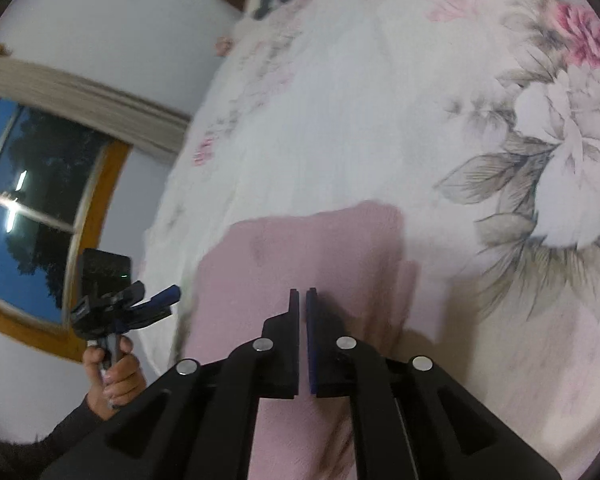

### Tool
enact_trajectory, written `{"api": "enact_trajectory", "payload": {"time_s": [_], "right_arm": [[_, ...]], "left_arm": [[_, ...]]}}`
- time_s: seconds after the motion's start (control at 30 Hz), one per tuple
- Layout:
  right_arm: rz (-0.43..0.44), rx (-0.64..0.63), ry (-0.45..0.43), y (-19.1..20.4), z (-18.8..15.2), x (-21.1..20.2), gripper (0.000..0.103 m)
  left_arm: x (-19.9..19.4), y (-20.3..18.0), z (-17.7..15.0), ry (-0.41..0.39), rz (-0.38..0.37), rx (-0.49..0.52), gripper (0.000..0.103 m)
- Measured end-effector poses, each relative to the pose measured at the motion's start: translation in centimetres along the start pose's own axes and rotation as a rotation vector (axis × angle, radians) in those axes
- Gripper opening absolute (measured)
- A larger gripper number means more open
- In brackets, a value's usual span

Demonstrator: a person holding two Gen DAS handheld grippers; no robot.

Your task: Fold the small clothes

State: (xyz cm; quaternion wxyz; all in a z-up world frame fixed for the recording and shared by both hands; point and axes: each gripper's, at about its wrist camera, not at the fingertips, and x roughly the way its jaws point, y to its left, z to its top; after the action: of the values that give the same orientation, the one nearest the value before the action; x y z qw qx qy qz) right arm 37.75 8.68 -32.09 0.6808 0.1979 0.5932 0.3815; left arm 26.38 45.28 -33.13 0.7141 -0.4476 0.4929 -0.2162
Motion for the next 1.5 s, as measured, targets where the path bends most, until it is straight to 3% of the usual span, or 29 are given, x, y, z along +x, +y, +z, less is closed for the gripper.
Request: {"api": "enact_trajectory", "payload": {"time_s": [0.1, 0.13, 0.2, 0.23, 0.33, 0.4, 0.43, 0.57, 0.7, 0.8, 0.93, 1.03, 1.13, 1.27, 1.33, 1.37, 1.4, 1.43, 1.5], "right_arm": [[-0.074, 0.05, 0.016, -2.3, -0.2, 1.1, 0.0], [-0.071, 0.062, 0.007, -2.4, -0.2, 0.8, 0.0], [-0.059, 0.043, -0.015, -1.3, -1.0, -0.6, 0.004], [-0.055, 0.01, -0.019, -0.2, -2.0, -1.6, 0.004], [-0.029, -0.078, 0.009, 2.4, -5.8, -2.8, 0.005], [-0.057, -0.084, 0.04, 2.3, -7.8, -2.3, 0.004], [-0.079, -0.074, 0.05, 1.7, -8.4, -1.8, 0.0], [-0.095, 0.005, 0.02, 0.6, -9.1, -2.1, 0.001], [-0.051, -0.063, -0.009, 5.0, -10.7, -3.0, 0.004], [-0.073, -0.111, 0.04, 6.2, -13.5, -1.8, 0.004], [-0.167, -0.108, 0.108, 4.3, -16.0, 1.1, 0.0], [-0.154, -0.057, 0.096, 2.9, -16.2, 0.8, 0.0], [-0.182, -0.064, 0.074, 3.9, -16.2, -0.1, 0.002], [-0.227, -0.113, 0.052, 6.1, -17.7, -1.9, 0.017], [-0.273, -0.159, 0.026, 7.8, -19.5, -3.5, 0.039], [-0.305, -0.174, 0.01, 8.5, -20.2, -4.1, 0.063], [-0.356, -0.194, -0.015, 9.6, -21.0, -5.0, 0.081], [-0.412, -0.232, -0.044, 11.2, -22.4, -6.0, 0.085], [-0.517, -0.295, -0.092, 13.8, -24.6, -7.4, 0.097]], "left_arm": [[1.6, 1.9, 1.0, 0.032, 0.061, -0.055, 0.022], [1.2, 1.8, 1.2, 0.032, 0.063, -0.073, 0.023], [-0.8, 0.1, 0.8, -0.005, 0.066, -0.026, 0.044], [-1.7, -0.3, 0.4, -0.015, 0.053, 0.003, 0.045], [-3.4, -1.5, -3.0, -0.002, -0.005, 0.059, 0.045], [-3.0, -0.9, -4.5, 0.021, 0.059, 0.073, 0.045], [-2.1, 0.0, -5.2, 0.037, 0.112, 0.053, 0.042], [-3.0, 0.7, -5.9, -0.018, 0.103, 0.003, 0.042], [-5.8, -1.7, -9.2, -0.041, 0.054, 0.065, 0.043], [-5.9, -1.8, -12.4, 0.013, 0.113, 0.101, 0.042], [-4.2, 1.2, -15.5, 0.095, 0.27, 0.114, 0.041], [-4.8, 3.0, -16.1, 0.076, 0.238, 0.051, 0.039], [-6.4, 3.2, -16.6, 0.04, 0.264, 0.03, 0.046], [-9.7, 2.1, -18.8, -0.005, 0.278, 0.03, 0.055], [-10.8, -0.2, -20.0, -0.05, 0.301, 0.061, 0.065], [-11.7, -1.6, -21.0, -0.074, 0.331, 0.094, 0.074], [-12.7, -3.2, -22.1, -0.105, 0.381, 0.135, 0.089], [-13.3, -4.5, -22.9, -0.128, 0.428, 0.165, 0.099], [-15.2, -8.4, -25.7, -0.222, 0.563, 0.265, 0.1]]}}
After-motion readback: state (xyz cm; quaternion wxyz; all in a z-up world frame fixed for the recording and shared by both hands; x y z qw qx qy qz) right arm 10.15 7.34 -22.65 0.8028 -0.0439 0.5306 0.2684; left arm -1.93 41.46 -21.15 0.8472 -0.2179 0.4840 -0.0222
